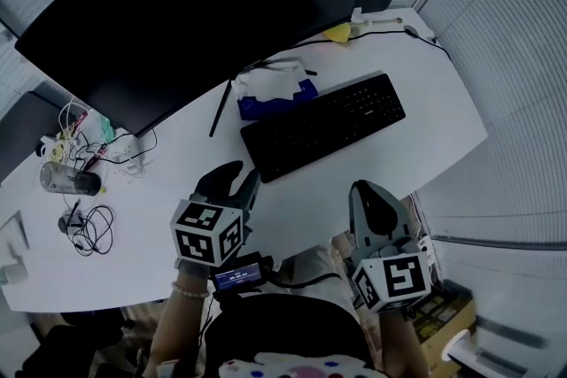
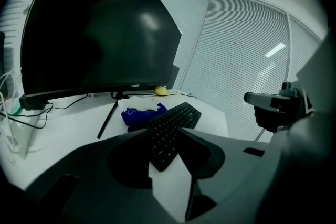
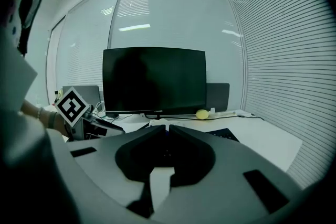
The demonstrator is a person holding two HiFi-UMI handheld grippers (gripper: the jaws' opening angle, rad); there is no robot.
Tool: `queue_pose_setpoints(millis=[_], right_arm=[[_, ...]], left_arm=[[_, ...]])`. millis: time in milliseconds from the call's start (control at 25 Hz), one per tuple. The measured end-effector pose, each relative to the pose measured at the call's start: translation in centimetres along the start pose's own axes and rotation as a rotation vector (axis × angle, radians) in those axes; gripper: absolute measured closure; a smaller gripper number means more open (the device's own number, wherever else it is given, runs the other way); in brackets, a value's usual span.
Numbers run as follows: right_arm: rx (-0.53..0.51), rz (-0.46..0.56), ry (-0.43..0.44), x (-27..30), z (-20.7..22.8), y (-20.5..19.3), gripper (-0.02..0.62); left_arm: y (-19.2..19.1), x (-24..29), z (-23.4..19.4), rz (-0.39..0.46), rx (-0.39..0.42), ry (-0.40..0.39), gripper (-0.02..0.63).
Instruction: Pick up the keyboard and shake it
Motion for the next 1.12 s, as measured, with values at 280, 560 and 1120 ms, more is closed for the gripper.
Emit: queue_pose_setpoints(millis=[280,560,1120], right_arm=[[0.0,-0.03,0.121,2.5,1.4,-0.4,0.551],[-0.001,-0.062,0.167,3.7,4.0,-0.9,0.551],[0.045,-0.097,0.153,5.4,7.8,-1.7,0.551]], left_arm=[[-2.0,2.0,-1.6,-0.014,-0.138,0.136,0.422],[-3.6,4.4,-3.1,-0.018,-0.262,0.238,0.403],[-6.6,7.4,-5.0,-0.093,-0.385,0.343,0.385]])
Point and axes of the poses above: the fingertips, and each gripper's own axes: x forward along the fingers, z to its right, y out of its top, the point moved 5 cm from there along -x, backward along the fingers, and after that the axes turned 12 degrees about z, right-handed, at the moved point
